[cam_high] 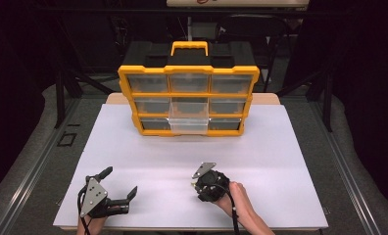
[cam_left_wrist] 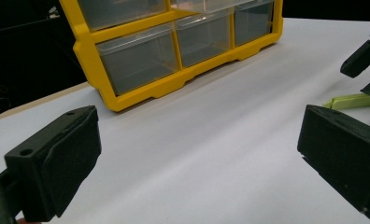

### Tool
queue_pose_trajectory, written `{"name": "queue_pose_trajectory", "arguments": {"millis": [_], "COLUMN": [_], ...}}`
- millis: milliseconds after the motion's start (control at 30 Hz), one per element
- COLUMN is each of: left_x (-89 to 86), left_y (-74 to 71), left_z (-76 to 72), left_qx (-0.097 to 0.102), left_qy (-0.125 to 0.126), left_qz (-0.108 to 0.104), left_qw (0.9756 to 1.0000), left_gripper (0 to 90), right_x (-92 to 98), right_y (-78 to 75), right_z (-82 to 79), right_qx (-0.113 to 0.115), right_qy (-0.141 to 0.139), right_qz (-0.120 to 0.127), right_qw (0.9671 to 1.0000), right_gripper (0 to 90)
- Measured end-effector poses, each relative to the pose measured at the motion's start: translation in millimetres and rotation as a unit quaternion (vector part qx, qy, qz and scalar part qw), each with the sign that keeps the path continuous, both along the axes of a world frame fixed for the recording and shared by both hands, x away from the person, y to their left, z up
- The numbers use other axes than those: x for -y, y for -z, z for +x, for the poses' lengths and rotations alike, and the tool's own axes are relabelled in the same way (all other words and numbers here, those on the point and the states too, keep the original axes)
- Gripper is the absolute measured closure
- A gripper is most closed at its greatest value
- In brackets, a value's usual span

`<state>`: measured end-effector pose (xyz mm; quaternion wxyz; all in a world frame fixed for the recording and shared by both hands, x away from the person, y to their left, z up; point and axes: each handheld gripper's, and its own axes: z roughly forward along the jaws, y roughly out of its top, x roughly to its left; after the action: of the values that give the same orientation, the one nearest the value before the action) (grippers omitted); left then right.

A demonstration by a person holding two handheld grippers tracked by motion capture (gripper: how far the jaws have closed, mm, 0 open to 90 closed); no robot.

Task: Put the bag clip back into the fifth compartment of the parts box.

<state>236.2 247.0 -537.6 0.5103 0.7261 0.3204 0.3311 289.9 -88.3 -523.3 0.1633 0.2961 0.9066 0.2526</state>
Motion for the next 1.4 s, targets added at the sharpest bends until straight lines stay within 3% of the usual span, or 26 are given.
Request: {"name": "queue_pose_trajectory", "arguments": {"millis": [133,667,767,800,1000,1133,1167,1233,1400], "left_x": [-0.1,-0.1,-0.2,-0.3,-0.3,0.1,0.1,0.3,0.4], "left_y": [-0.3,-0.3,-0.4,-0.4,-0.5,-0.3,-0.5,-0.6,-0.6], "left_z": [-0.3,-0.1,-0.2,-0.3,-0.3,0.1,-0.1,-0.3,0.0], "left_qx": [0.0,0.0,0.0,0.0,0.0,-0.001,0.0,0.0,0.001], "left_qy": [0.0,0.001,0.001,0.001,0.002,0.003,0.003,0.003,0.004], "left_qz": [0.0,0.0,0.0,0.0,-0.001,0.001,0.001,0.002,0.003], "left_qw": [1.0,1.0,1.0,1.0,1.0,1.0,1.0,1.0,1.0], "left_gripper": [0.0,0.0,0.0,0.0,0.0,0.0,0.0,0.0,0.0], "right_x": [-4.6,-12.4,-12.1,-12.5,-12.2,-11.1,-8.9,-8.1,-5.4], "right_y": [3.7,11.8,12.7,11.8,11.8,11.9,12.8,11.4,8.3], "right_z": [3.3,10.8,12.1,11.6,12.4,13.7,14.9,14.4,13.7], "right_qx": [-0.018,-0.06,-0.068,-0.065,-0.067,-0.072,-0.081,-0.076,-0.076], "right_qy": [0.004,0.025,0.023,0.03,0.034,0.032,0.024,0.029,0.023], "right_qz": [-0.011,-0.039,-0.027,-0.038,-0.041,-0.033,-0.014,-0.027,-0.019], "right_qw": [0.9998,0.9972,0.9971,0.9967,0.9963,0.9963,0.9964,0.9963,0.9967], "right_gripper": [63.1,78.3,79.1,79.1,79.2,80.1,80.2,80.2,80.2]}}
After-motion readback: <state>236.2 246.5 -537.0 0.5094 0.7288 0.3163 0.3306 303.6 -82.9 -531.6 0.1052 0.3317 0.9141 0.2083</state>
